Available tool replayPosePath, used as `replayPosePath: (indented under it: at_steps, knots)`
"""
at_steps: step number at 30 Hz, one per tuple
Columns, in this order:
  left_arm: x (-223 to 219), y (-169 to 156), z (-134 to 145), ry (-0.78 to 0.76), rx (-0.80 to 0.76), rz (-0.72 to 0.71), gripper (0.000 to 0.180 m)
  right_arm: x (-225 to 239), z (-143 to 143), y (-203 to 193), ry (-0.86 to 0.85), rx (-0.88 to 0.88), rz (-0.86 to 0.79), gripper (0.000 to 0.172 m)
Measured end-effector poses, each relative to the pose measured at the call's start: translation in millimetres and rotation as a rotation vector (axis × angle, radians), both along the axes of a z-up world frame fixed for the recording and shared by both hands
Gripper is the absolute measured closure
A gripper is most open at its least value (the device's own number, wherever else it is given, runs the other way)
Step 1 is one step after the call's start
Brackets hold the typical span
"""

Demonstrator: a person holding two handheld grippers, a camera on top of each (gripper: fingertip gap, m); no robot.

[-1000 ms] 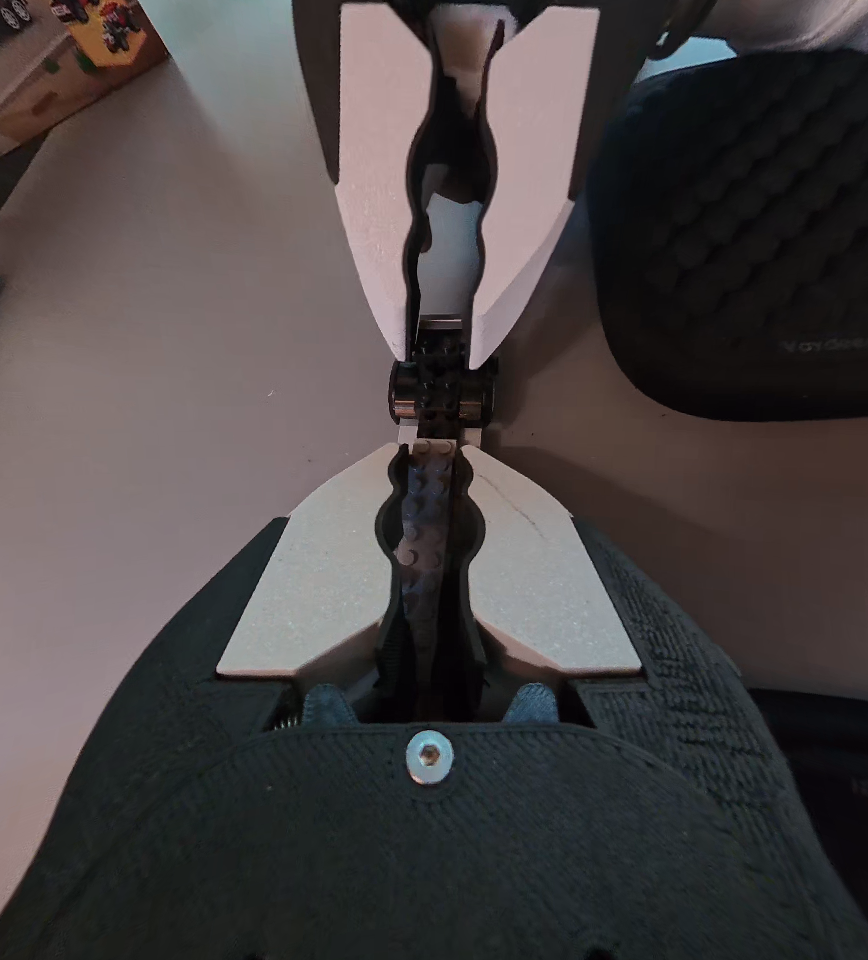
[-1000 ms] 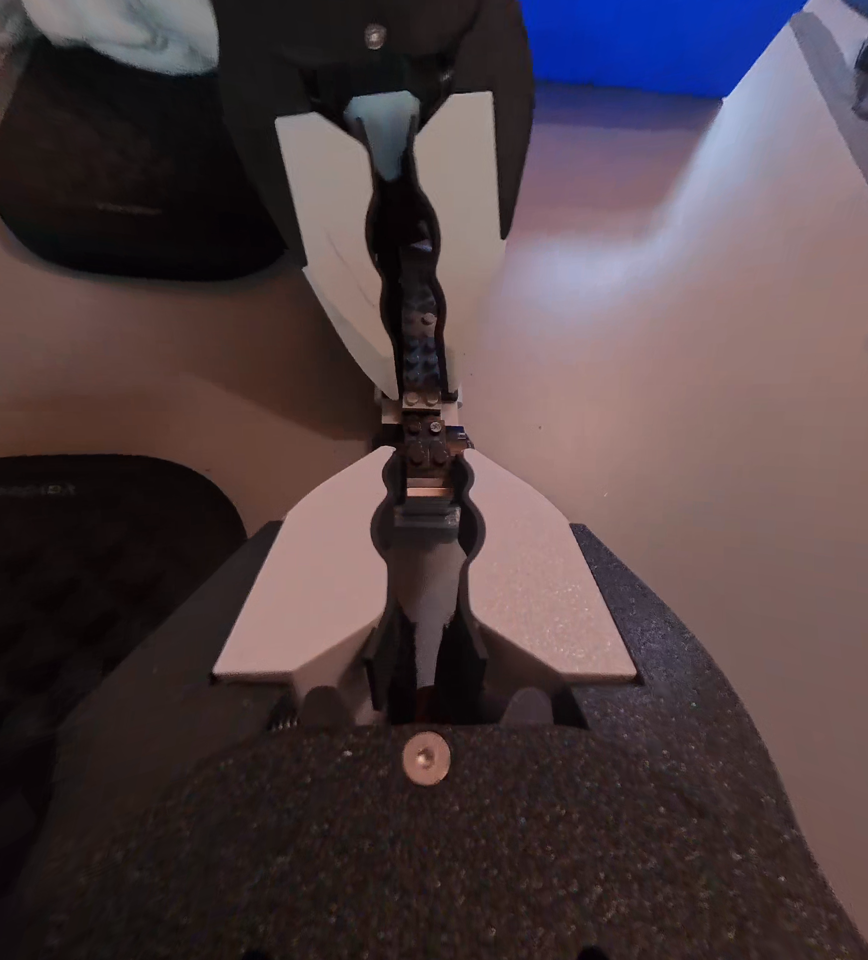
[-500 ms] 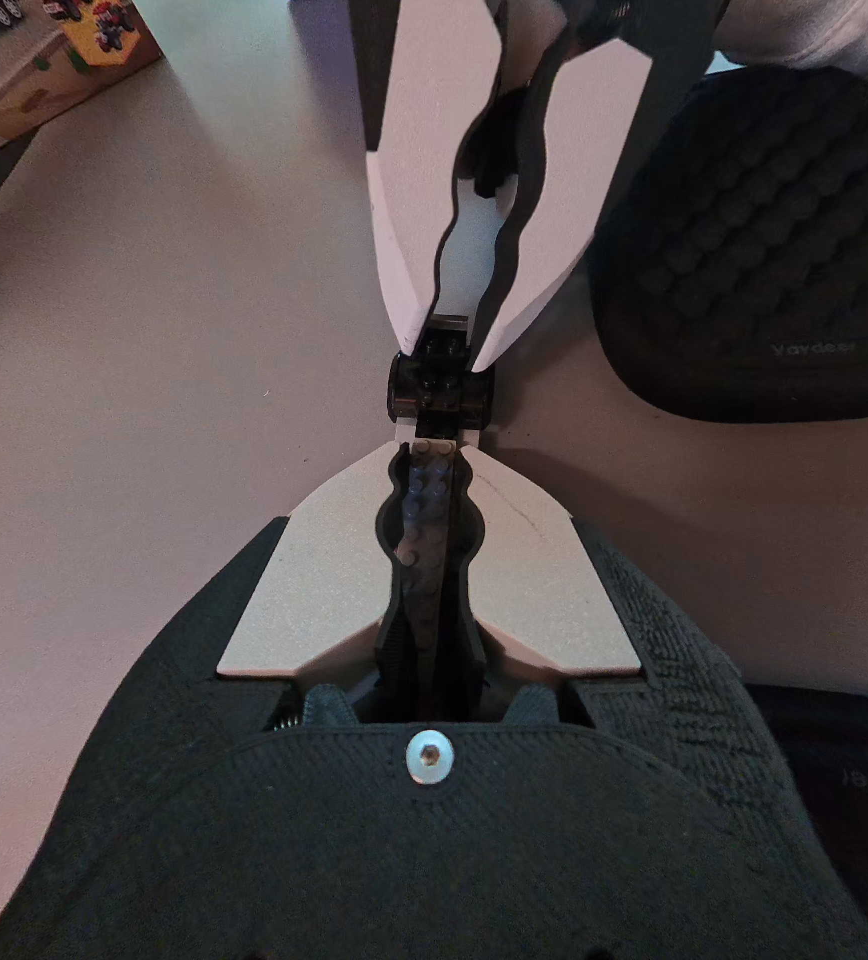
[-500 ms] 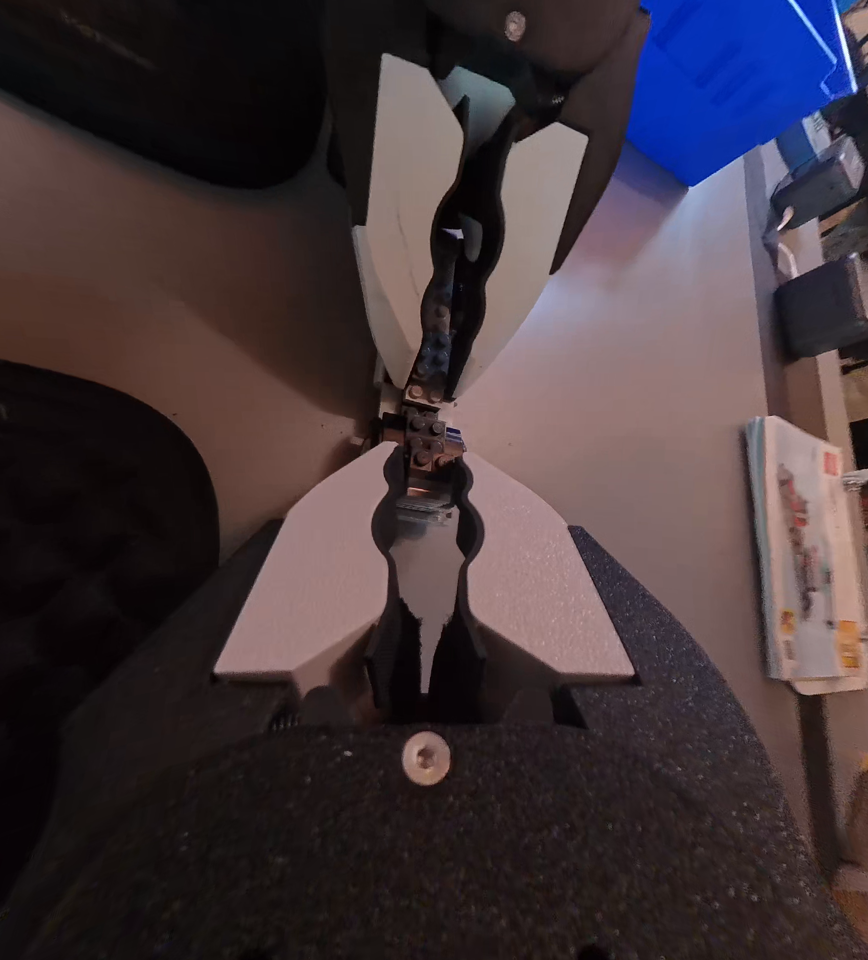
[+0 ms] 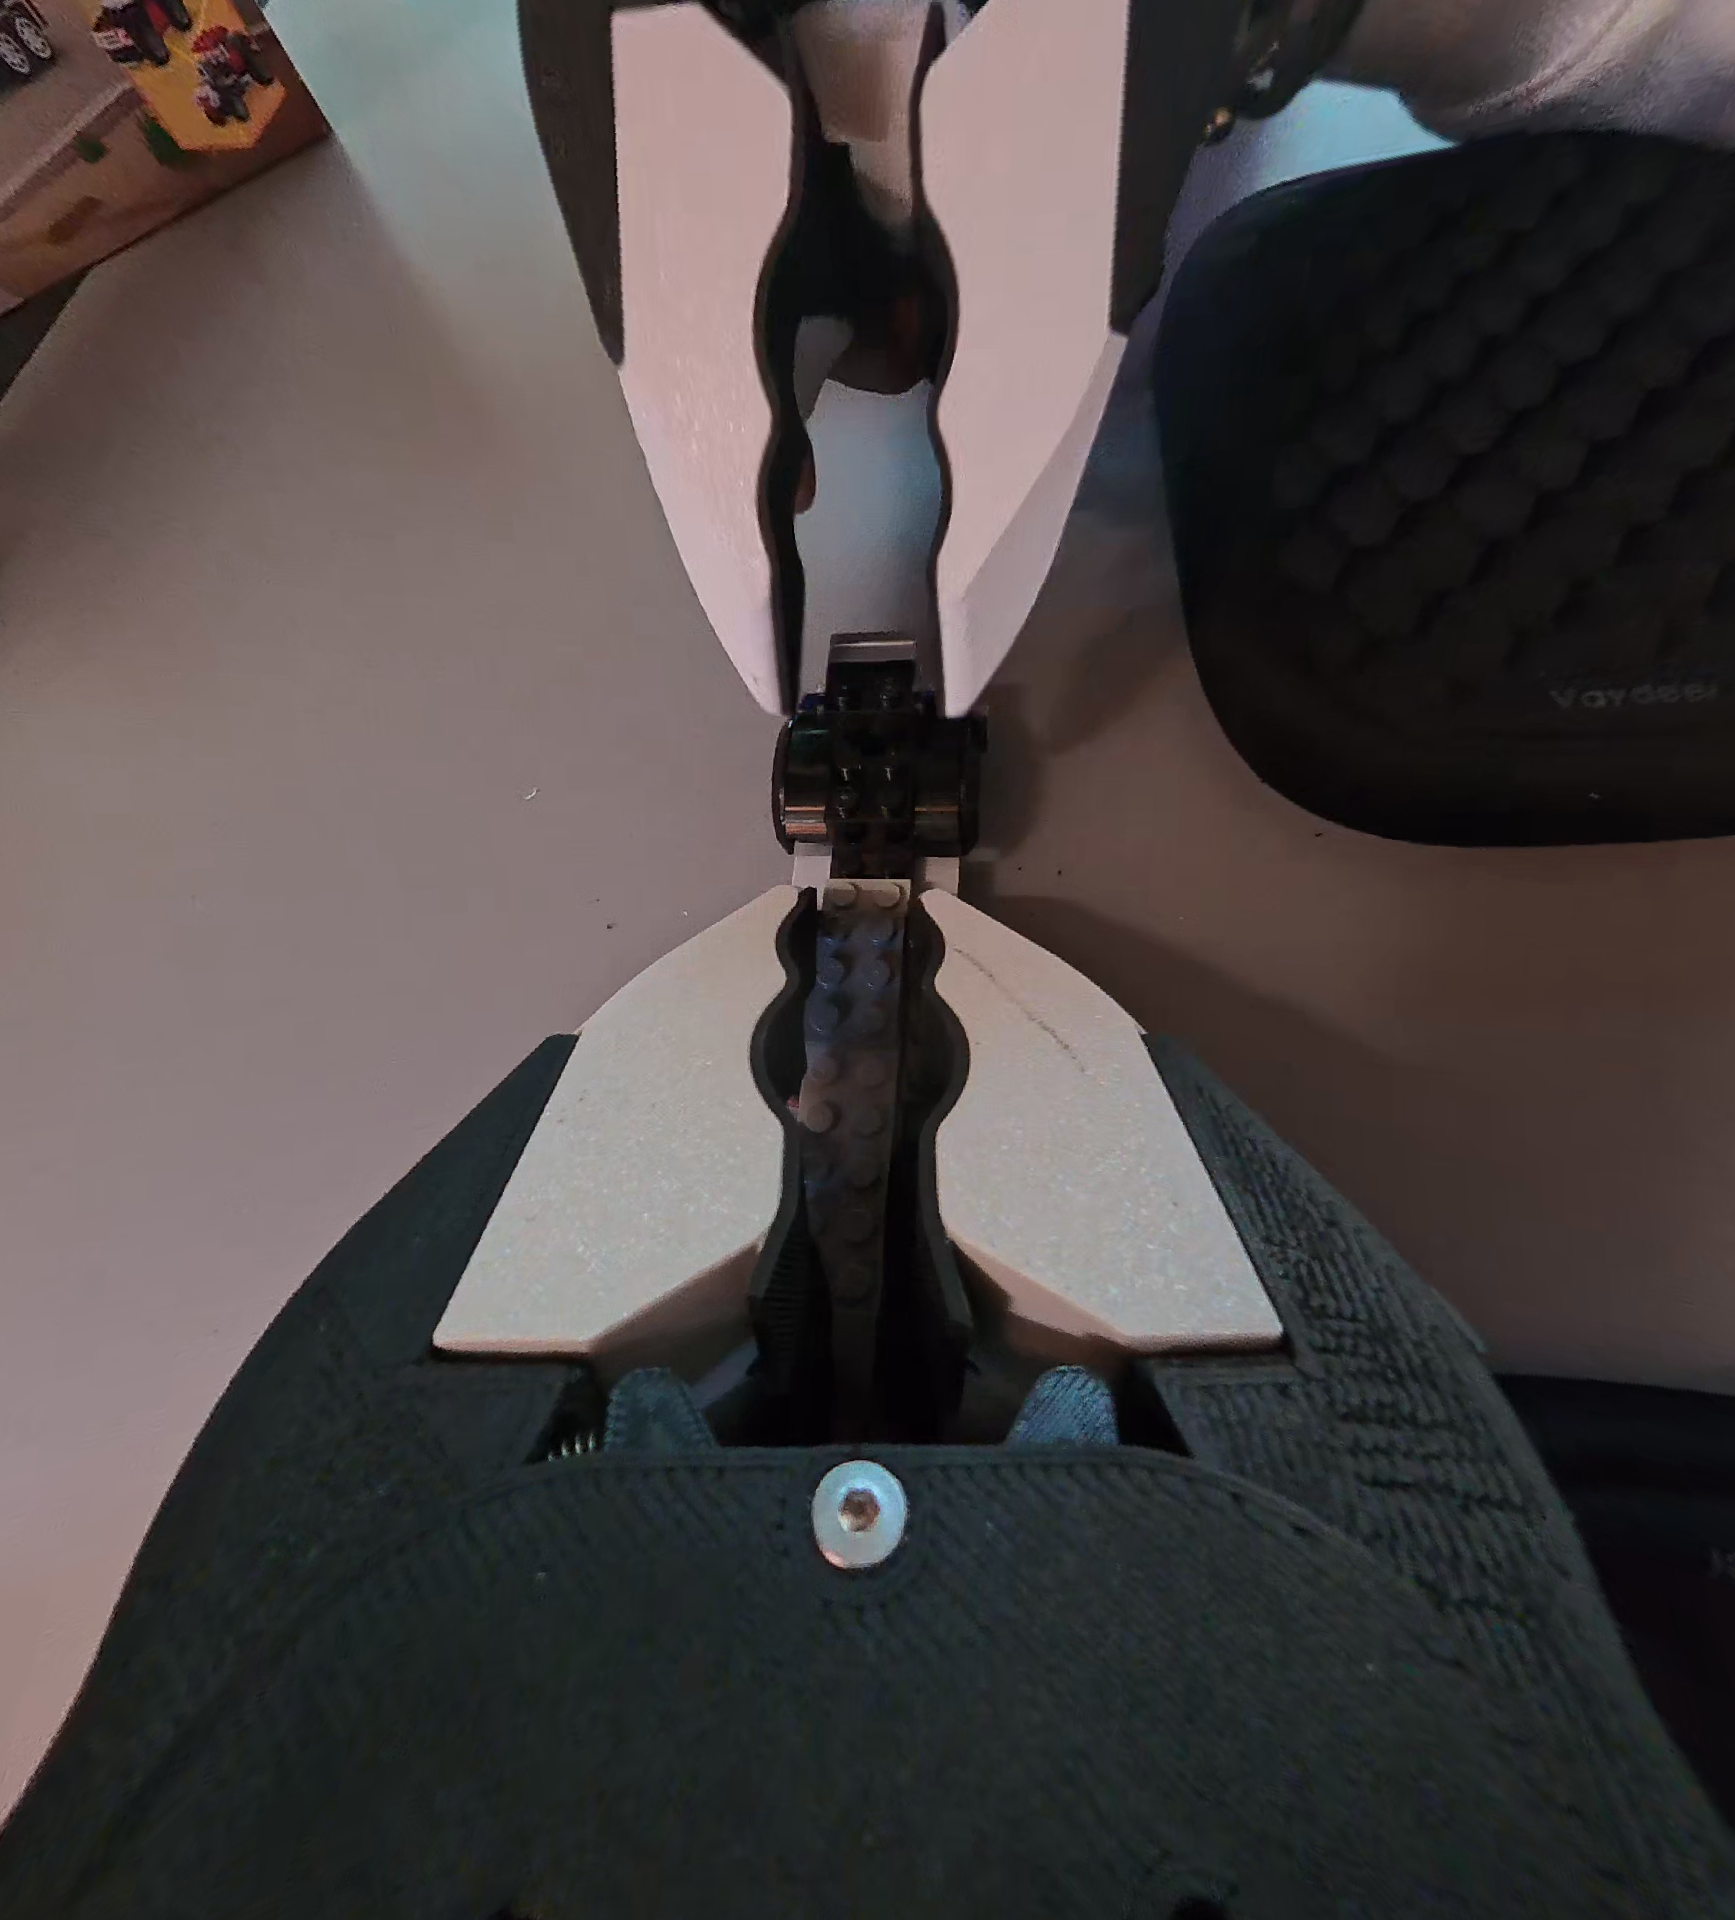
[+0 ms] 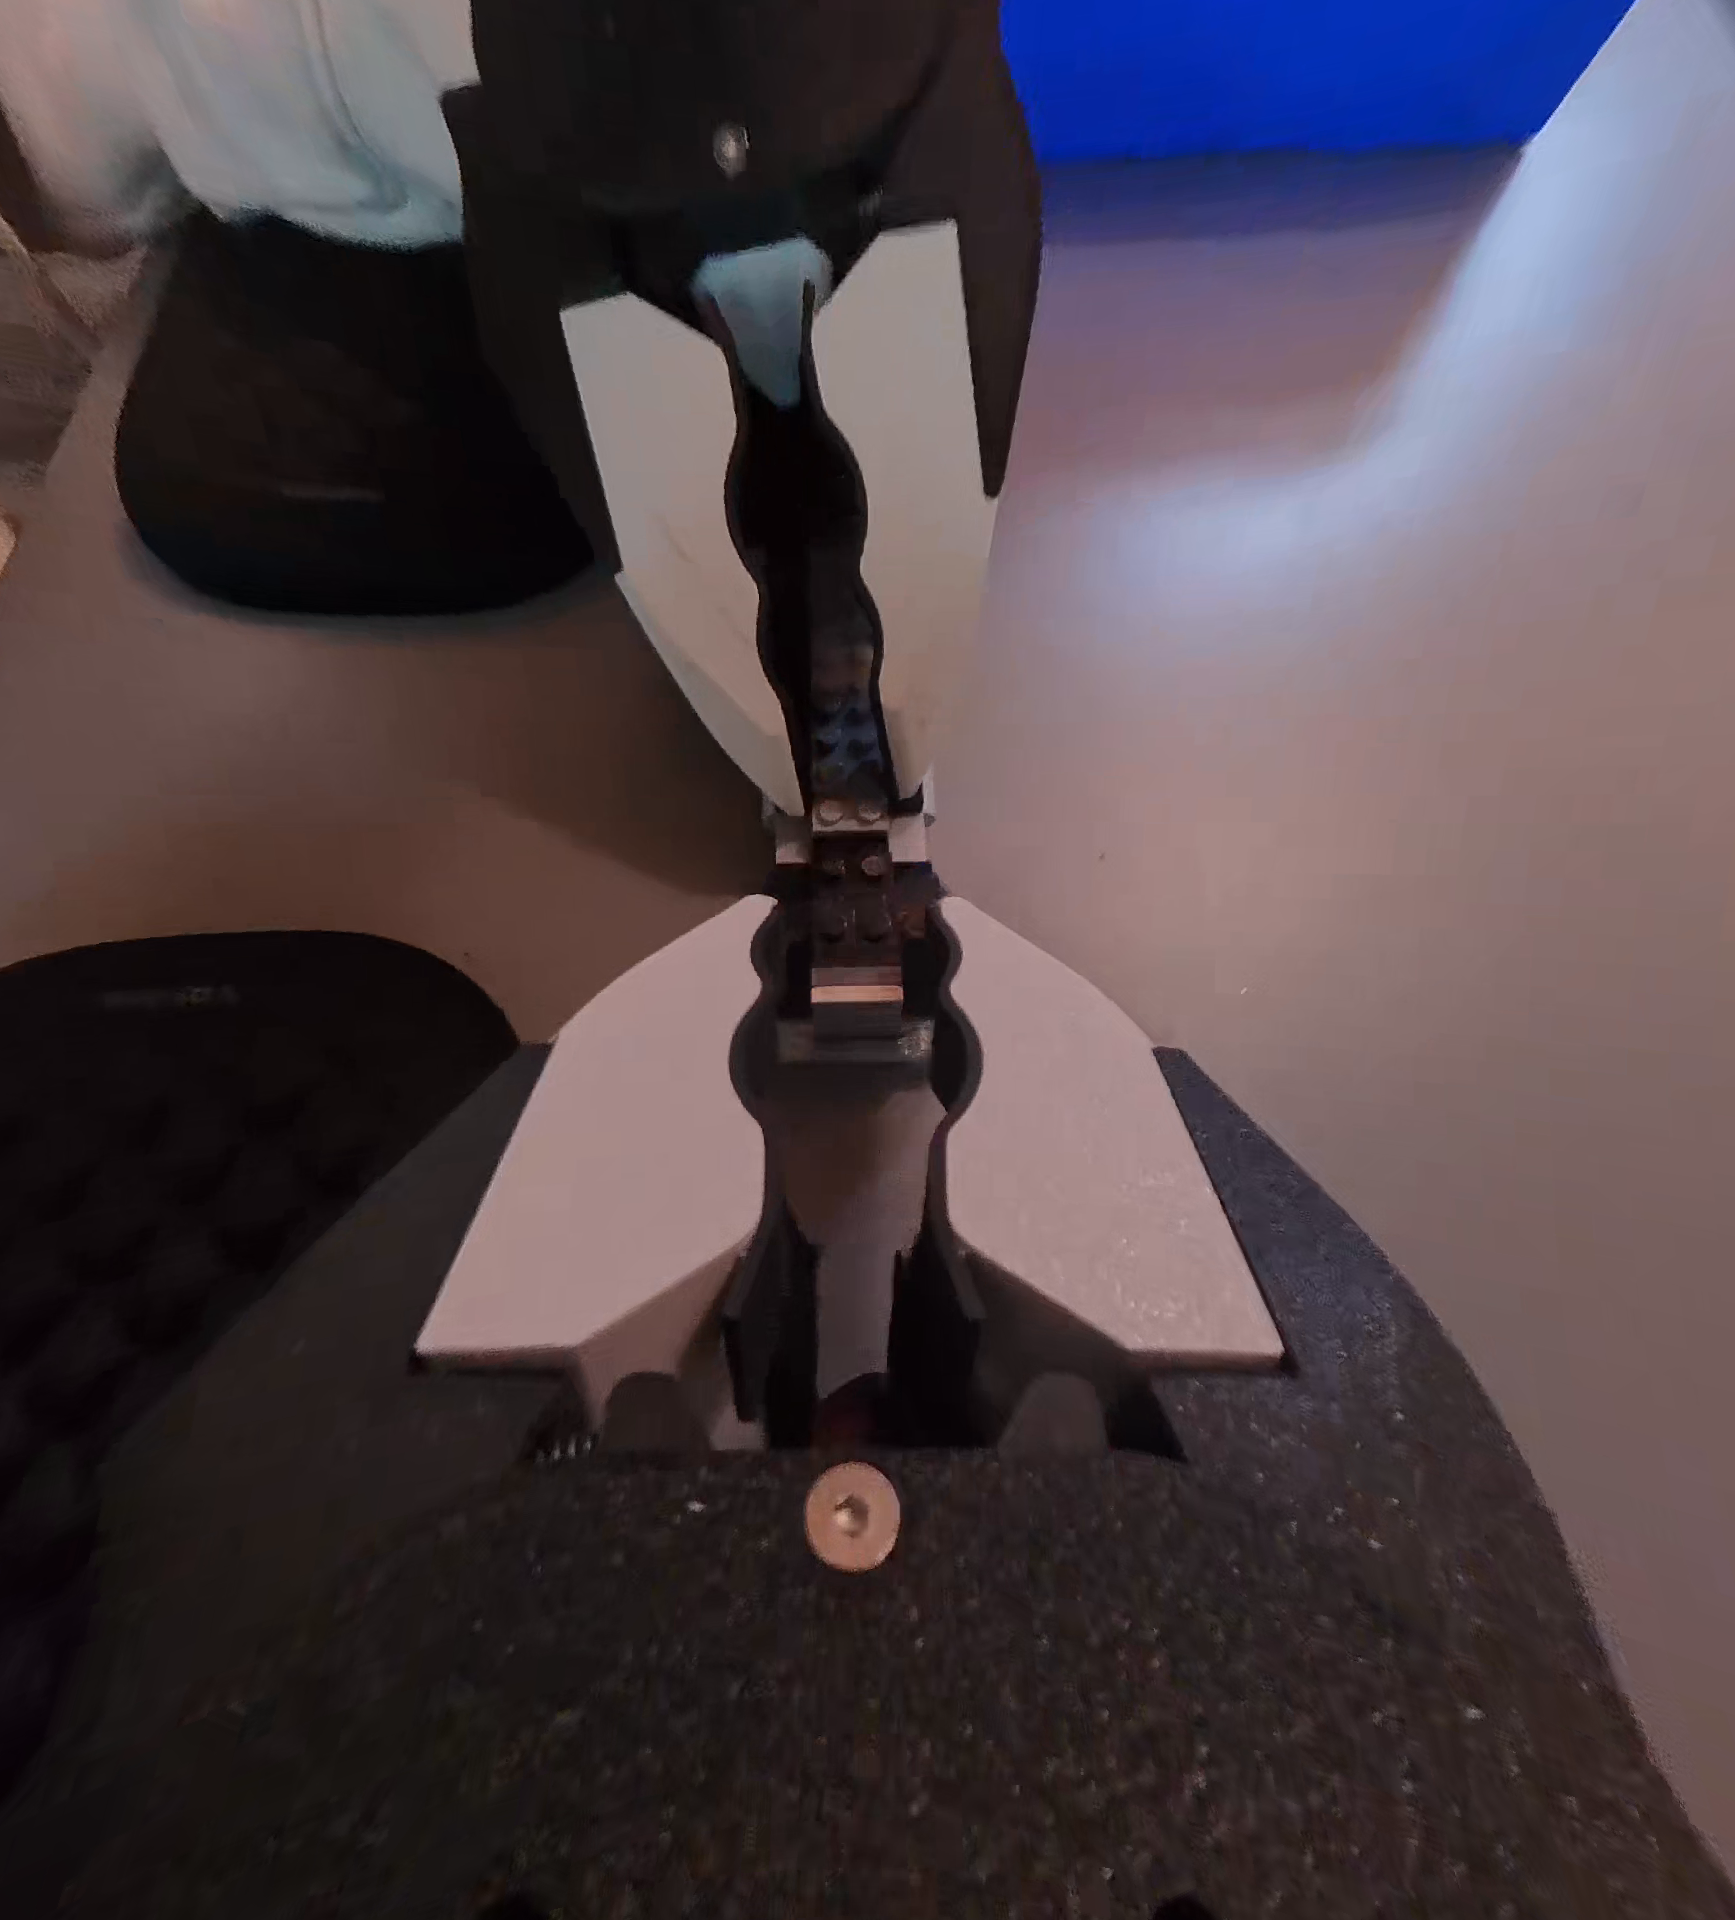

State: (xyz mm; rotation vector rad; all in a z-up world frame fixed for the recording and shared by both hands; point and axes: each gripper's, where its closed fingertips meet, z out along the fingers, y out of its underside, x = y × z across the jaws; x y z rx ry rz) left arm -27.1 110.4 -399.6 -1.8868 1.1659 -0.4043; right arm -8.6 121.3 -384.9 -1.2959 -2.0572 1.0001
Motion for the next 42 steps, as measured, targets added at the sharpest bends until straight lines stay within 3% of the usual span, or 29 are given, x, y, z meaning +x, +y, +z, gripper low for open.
replayPosePath:
  at_steps: [6,9,14,23,26,27,30,33,35,42]
  knots:
    - [0,0,0,0.0,0.009,-0.007,0.164,1,-7,0,-0.283,0.006,-0.002,0.152]
    - [0,0,0,-0.002,0.009,-0.01,0.164,2,-7,0,-0.352,0.092,0.054,0.152]
    - [0,-1,1,-0.011,0.012,-0.019,0.164,3,-6,-2,-0.238,0.44,0.094,0.153]
    - [1,-3,2,-0.021,-0.007,-0.015,0.164,3,-3,-3,-0.116,0.677,0.118,0.153]
    - [0,0,-1,-0.026,-0.037,0.013,0.163,-1,-7,-9,-0.092,0.85,0.209,0.172]
    - [0,0,0,-0.028,-0.038,0.009,0.164,-3,-6,-9,-0.092,0.843,0.189,0.172]
    - [0,-1,0,-0.022,-0.019,0.002,0.164,-3,-2,-6,-0.103,0.478,0.081,0.169]
    - [0,-1,0,-0.021,-0.018,-0.003,0.164,1,1,-2,-0.163,0.233,0.044,0.153]
    - [0,-1,0,-0.022,-0.018,-0.006,0.164,5,-2,2,-0.272,0.197,0.038,0.147]
    - [0,-2,0,-0.017,-0.009,-0.019,0.164,8,-11,3,-0.562,0.204,0.11,0.155]
